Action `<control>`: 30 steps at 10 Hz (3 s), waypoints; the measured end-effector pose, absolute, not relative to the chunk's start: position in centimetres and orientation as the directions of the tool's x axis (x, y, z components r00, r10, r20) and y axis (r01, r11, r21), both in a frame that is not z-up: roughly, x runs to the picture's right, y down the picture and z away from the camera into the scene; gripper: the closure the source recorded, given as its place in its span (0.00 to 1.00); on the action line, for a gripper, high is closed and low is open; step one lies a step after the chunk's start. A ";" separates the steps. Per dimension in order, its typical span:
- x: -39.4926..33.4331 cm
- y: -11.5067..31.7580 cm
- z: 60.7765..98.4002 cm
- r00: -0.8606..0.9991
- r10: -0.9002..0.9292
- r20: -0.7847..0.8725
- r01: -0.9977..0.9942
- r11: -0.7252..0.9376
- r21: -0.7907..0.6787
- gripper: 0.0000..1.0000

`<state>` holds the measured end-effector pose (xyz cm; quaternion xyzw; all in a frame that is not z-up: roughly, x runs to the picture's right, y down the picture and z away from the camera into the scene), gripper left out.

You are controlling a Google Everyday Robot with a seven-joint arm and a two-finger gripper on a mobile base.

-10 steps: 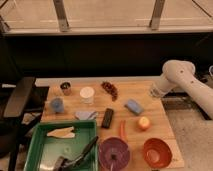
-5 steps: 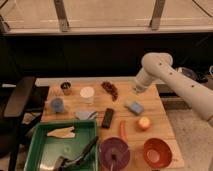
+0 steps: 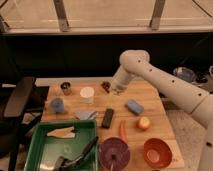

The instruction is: Place banana in purple bowl

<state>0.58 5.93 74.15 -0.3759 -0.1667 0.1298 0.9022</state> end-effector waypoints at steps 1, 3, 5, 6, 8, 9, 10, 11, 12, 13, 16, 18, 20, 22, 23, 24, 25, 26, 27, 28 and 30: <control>-1.3 6.8 73.2 0.915 0.316 0.253 -0.042 0.695 -0.718 0.29; -2.6 7.5 72.4 0.915 0.283 0.288 0.008 0.702 -0.713 0.29; -2.5 7.5 72.4 0.915 0.284 0.287 0.006 0.702 -0.713 0.29; -2.6 7.5 72.4 0.916 0.281 0.287 0.008 0.702 -0.712 0.29; -2.9 7.5 72.2 0.921 0.247 0.300 0.038 0.710 -0.703 0.29; -3.8 7.6 72.2 0.922 0.210 0.326 0.082 0.716 -0.693 0.29; -5.2 7.7 72.1 0.919 0.167 0.357 0.134 0.720 -0.681 0.29; -7.0 7.9 72.2 0.914 0.123 0.387 0.187 0.720 -0.668 0.29; -9.3 8.2 72.1 0.902 0.072 0.426 0.249 0.719 -0.649 0.29; -11.6 8.5 72.0 0.884 0.024 0.466 0.312 0.713 -0.629 0.29; -15.5 9.9 71.1 0.822 -0.089 0.563 0.458 0.691 -0.559 0.29; -18.0 11.4 70.0 0.765 -0.187 0.616 0.557 0.671 -0.489 0.29; -20.0 13.4 68.9 0.692 -0.263 0.673 0.649 0.635 -0.419 0.29; -20.4 13.7 68.7 0.677 -0.266 0.686 0.662 0.627 -0.411 0.29; -20.3 13.7 68.8 0.678 -0.265 0.686 0.661 0.627 -0.412 0.29; -20.5 13.8 68.7 0.676 -0.267 0.687 0.664 0.625 -0.410 0.29; -20.5 13.7 68.7 0.676 -0.266 0.687 0.663 0.626 -0.410 0.29; -20.3 13.7 68.7 0.676 -0.268 0.687 0.665 0.624 -0.410 0.29; -20.4 14.0 68.8 0.666 -0.292 0.686 0.687 0.599 -0.412 0.29; -21.0 14.8 69.1 0.631 -0.330 0.702 0.738 0.535 -0.412 0.29; -22.2 16.5 69.6 0.567 -0.372 0.735 0.810 0.414 -0.416 0.29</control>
